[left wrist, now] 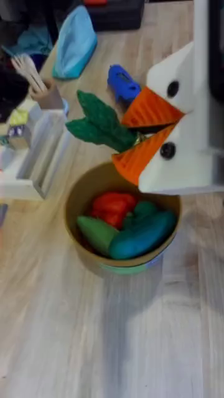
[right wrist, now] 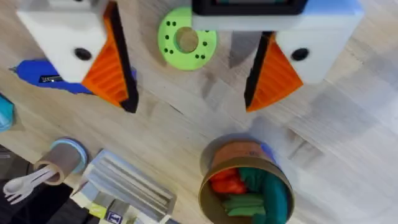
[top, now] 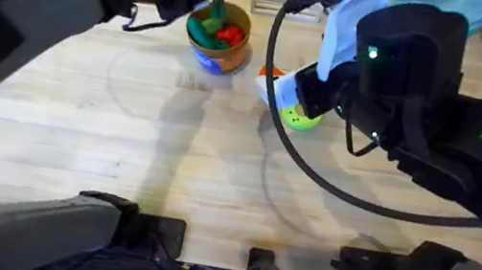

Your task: Pick up the gripper from the table and insert it into the empty holder that is missing its gripper. Then pick up a screw, insert it into the mounting hole, and use the screwdriver to tighten it. Finally, clean up the table by picking up the vegetable and placing it into the bucket.

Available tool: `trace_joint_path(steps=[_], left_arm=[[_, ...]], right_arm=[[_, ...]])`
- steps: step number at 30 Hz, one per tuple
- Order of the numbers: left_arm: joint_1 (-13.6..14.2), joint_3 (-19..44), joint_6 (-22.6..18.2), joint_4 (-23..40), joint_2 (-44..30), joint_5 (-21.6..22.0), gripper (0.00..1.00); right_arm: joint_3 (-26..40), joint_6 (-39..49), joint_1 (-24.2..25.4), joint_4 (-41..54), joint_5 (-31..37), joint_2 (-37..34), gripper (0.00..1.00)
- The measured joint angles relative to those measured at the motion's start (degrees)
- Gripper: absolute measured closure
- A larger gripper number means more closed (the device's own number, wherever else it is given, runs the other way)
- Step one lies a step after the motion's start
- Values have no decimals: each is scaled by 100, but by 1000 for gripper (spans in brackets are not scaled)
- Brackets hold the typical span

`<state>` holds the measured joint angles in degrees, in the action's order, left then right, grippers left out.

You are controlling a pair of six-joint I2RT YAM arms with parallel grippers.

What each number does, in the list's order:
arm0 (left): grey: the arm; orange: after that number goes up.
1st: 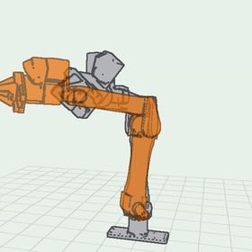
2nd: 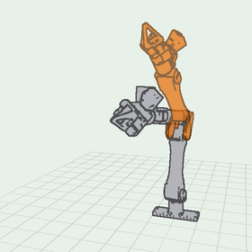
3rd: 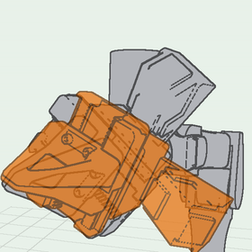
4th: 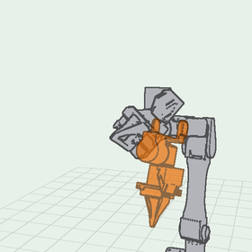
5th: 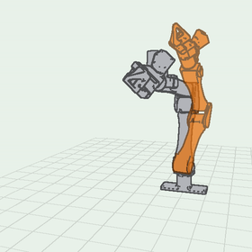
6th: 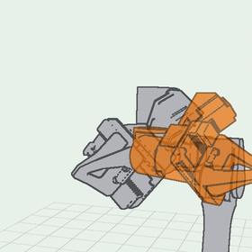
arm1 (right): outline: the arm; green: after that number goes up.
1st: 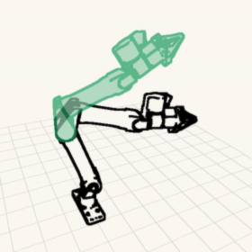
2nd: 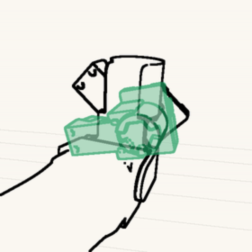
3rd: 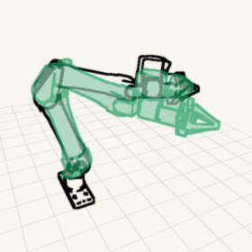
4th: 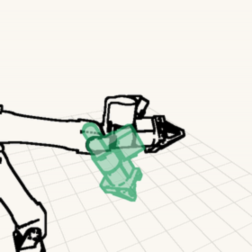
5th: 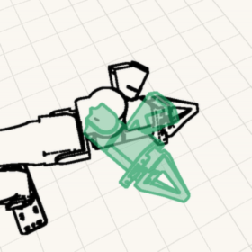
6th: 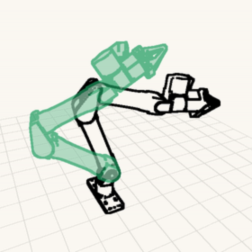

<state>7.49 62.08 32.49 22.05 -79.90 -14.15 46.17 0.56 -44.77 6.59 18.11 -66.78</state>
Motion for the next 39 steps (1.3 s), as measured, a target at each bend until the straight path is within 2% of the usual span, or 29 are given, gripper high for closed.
trace_joint_path(steps=[4, 8, 13, 14, 20, 23, 25, 28, 32, 35, 39], left_arm=[[0, 0, 96, -81, -437, 0, 978], [0, 0, 146, -154, -743, -2, 792], [0, 0, 196, -223, -831, -214, 57], [0, 0, 199, -257, -821, -280, 21], [0, 0, 199, -250, -644, -570, 6], [0, 0, 123, -231, -227, -621, 6], [0, 28, -79, -95, 165, -629, 6], [14, 186, -686, 396, 913, -652, 5], [101, 390, -1999, 1491, 2098, -689, 6], [127, 428, -2818, 2452, 2899, -643, 6], [127, 433, -3409, 3386, 3720, -326, 6]], right_arm=[[0, -15, 0, 91, 0, 2, 11], [-2, -15, 0, 276, 0, 0, 10], [-1, -13, 0, 431, 0, 1, 10], [0, -11, 0, 440, 0, 0, 9], [0, -13, 0, 674, 0, 0, 10], [0, -196, 0, 844, -4, 2, 10], [8, -437, 0, 1116, -36, 45, 10], [194, -674, 7, 1926, -281, 275, 10], [808, -831, 7, 3073, -663, 818, 10], [1258, -935, 7, 3685, -841, 1280, 10], [1456, -1067, 7, 4038, -942, 1860, 10]])
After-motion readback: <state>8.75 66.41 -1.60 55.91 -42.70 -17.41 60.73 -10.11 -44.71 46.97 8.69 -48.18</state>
